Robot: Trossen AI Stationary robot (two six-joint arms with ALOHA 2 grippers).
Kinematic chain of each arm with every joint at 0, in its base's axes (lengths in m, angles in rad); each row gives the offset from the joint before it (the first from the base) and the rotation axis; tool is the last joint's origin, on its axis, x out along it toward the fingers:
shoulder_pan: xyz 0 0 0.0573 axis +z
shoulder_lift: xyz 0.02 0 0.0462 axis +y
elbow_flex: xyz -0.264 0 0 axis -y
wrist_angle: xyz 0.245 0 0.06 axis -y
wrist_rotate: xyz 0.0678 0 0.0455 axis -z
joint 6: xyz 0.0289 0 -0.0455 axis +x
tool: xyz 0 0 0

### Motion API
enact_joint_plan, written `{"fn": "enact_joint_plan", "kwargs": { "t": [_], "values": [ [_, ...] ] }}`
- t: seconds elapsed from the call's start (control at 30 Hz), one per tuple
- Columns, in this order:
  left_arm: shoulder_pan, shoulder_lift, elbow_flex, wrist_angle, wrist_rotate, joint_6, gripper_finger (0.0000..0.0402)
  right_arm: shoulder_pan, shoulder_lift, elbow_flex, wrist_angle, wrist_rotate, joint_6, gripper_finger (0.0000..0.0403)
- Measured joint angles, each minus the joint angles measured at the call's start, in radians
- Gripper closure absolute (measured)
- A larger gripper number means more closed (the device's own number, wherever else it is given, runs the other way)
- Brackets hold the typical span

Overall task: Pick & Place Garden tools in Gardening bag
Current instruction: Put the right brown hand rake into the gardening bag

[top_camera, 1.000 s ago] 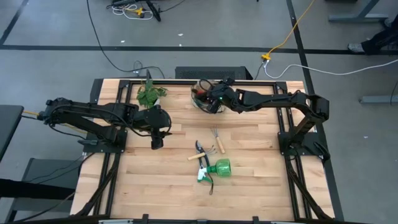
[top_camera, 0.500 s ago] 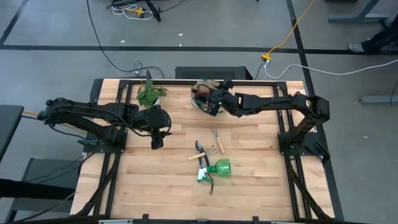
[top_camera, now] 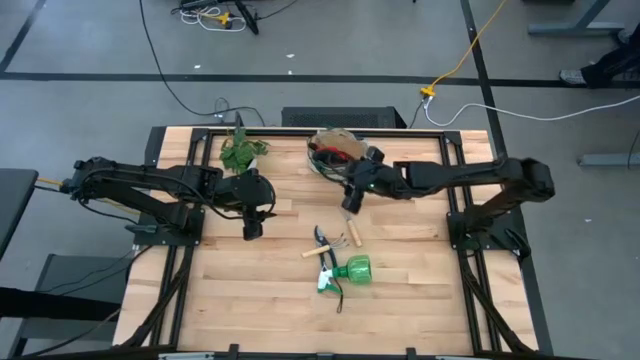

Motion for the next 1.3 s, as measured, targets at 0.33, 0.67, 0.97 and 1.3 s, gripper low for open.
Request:
{"fn": "enact_joint_plan", "kwargs": {
  "t": [0.33, 0.67, 0.97, 1.3],
  "values": [
    [0.0, 0.0, 0.0, -0.001, 0.0, -0.003, 0.0232, 0.071, -0.043, 0.0, -0.082, -0.267, 0.104, 0.0182],
    [0.0, 0.0, 0.0, -0.001, 0.0, -0.003, 0.0232, 0.17, -0.034, 0.0, -0.088, -0.295, 0.145, 0.0182],
    [0.0, 0.0, 0.0, 0.001, 0.0, -0.001, 0.0232, 0.265, 0.006, 0.001, -0.074, -0.312, 0.209, 0.0182],
    [0.0, 0.0, 0.0, 0.003, 0.0, -0.001, 0.0232, 0.335, 0.039, 0.0, 0.006, -0.317, 0.238, 0.0182]
  ]
}}
